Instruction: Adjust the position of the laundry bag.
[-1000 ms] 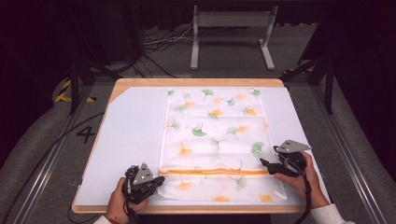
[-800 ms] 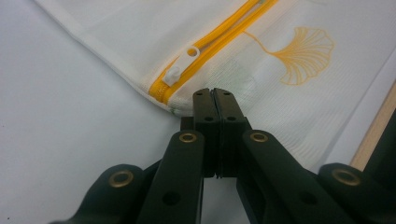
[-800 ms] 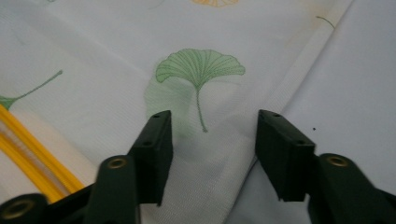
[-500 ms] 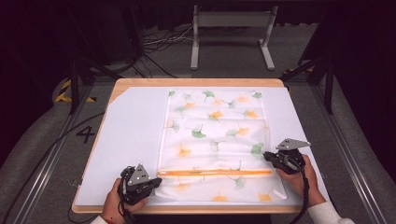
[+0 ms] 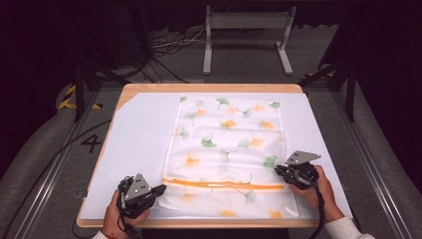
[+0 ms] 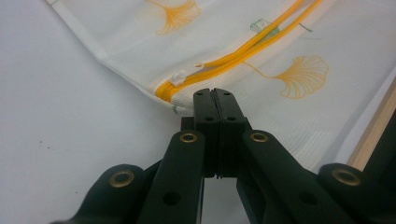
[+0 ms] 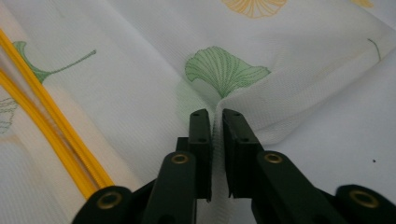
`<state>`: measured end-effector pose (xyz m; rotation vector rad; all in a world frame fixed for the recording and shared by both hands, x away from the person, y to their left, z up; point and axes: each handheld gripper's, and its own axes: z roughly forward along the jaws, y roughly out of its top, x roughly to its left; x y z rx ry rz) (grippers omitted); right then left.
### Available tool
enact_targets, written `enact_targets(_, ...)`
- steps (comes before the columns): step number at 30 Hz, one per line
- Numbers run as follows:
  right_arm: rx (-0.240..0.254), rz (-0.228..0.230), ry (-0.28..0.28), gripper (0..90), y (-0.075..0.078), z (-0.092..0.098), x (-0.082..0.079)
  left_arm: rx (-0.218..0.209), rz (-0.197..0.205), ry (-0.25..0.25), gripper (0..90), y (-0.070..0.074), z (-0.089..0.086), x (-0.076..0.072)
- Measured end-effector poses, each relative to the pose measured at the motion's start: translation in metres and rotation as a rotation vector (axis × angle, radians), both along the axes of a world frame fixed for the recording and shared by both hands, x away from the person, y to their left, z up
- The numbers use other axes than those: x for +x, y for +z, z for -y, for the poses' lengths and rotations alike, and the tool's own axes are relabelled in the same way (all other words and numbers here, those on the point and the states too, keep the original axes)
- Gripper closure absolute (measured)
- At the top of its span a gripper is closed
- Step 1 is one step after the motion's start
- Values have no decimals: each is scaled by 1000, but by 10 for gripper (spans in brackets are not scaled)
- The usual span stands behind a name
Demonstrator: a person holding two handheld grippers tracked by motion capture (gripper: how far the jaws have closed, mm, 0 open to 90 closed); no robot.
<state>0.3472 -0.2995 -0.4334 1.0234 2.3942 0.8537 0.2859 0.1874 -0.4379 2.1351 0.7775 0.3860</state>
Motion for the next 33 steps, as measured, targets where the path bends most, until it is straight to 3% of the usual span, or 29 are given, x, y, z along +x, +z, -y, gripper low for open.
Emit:
enact_targets(7,25,45,44,690,14,-11,1,-4,17,1,890,1,1,-1)
enact_targets(8,42,64,98,663,20,-21,0,-5,21,-2,891,2,1,0)
enact_targets(9,42,64,98,663,20,-21,0,-5,21,-2,891,2,1,0)
enact_targets(11,31,78,169,657,27,-41,-2,-11,29,-4,891,2,2,0)
enact_targets(16,71,78,293,643,36,-78,-3,-8,31,-10,892,3,3,0)
enact_targets(24,113,35,521,621,44,-160,4,-10,40,-12,892,4,3,-1)
enact_targets(28,82,-28,631,607,39,-205,8,-10,50,-23,892,5,4,-2)
enact_targets(33,55,-61,688,605,36,-236,15,-9,55,-33,892,5,5,-3)
